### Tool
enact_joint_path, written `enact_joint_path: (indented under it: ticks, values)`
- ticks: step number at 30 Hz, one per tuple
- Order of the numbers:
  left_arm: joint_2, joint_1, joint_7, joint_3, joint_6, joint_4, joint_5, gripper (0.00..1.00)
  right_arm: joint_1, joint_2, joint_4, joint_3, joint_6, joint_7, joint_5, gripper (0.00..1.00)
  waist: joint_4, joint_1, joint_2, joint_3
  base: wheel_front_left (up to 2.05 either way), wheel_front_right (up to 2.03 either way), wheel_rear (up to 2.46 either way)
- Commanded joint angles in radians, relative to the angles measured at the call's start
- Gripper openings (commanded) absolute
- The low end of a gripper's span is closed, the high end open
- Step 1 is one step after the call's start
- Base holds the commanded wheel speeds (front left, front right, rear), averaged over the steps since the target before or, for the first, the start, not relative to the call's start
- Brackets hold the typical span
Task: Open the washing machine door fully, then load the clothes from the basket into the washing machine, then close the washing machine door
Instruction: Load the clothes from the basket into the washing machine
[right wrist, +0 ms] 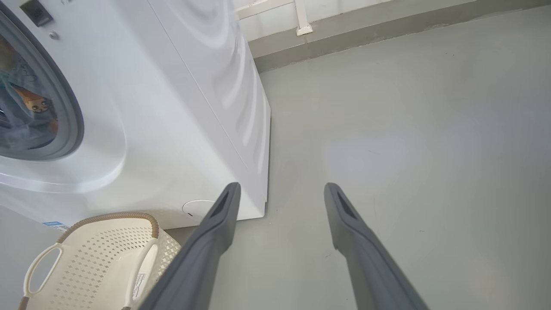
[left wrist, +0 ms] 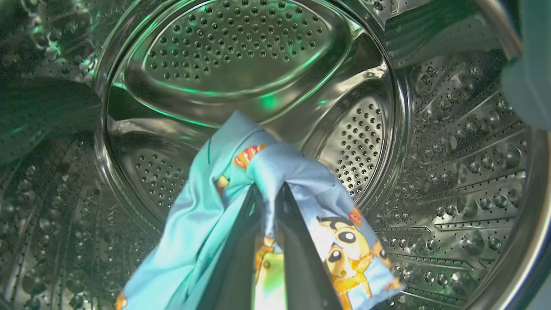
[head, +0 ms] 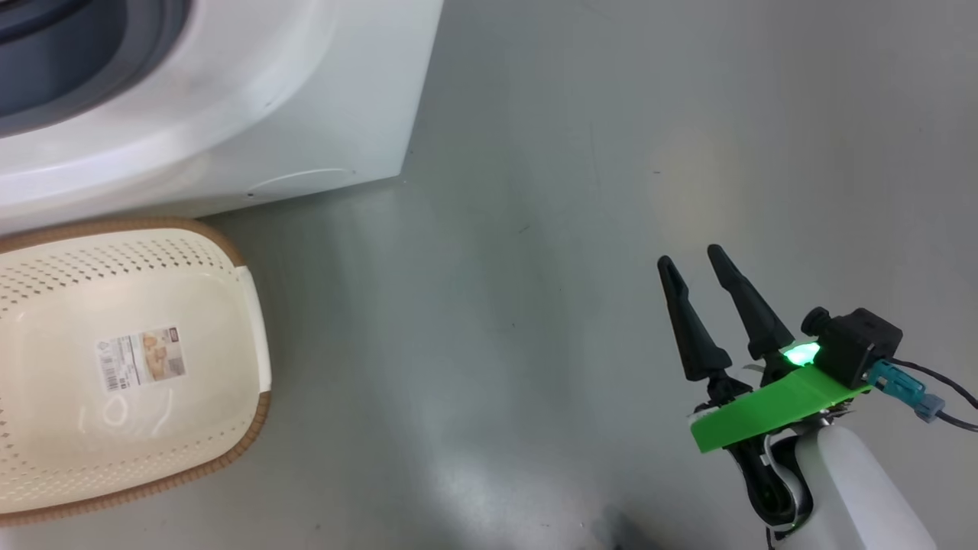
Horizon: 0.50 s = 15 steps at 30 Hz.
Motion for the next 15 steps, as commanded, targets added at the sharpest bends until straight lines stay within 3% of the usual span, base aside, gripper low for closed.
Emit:
enact_joint_path:
  ticks: [1,2,3,4,15]
  values:
    - [0.054,0.006,-0.005,0.021,0.006,-0.037,0.012,0.04,-0.007,0.004,-0.017,0.019,0.001,-0.005,-0.005,1.0,-0.011,0.0,0.0,0.009,0.0,0.0,0.0]
    - [0.051,0.013,-0.005,0.029,0.006,-0.029,0.011,0.15,-0.009,0.007,-0.016,0.02,0.001,-0.005,-0.004,1.0,-0.012,0.0,0.0,0.011,0.0,0.0,0.0]
    - [0.048,0.02,-0.005,0.034,0.005,-0.014,0.011,0.44,-0.01,0.009,-0.015,0.022,0.001,-0.005,-0.004,1.0,-0.013,0.0,0.0,0.012,0.0,0.0,0.0]
    - [0.05,0.026,-0.005,0.034,0.005,-0.002,0.018,0.98,-0.011,0.01,-0.013,0.024,0.001,-0.005,-0.004,1.0,-0.015,0.0,0.0,0.012,0.0,0.0,0.0]
    - [0.037,0.067,-0.005,0.054,-0.001,0.094,0.034,1.0,-0.014,0.009,-0.007,0.031,0.001,-0.005,0.001,1.0,-0.011,0.0,0.0,0.002,0.0,0.0,0.0]
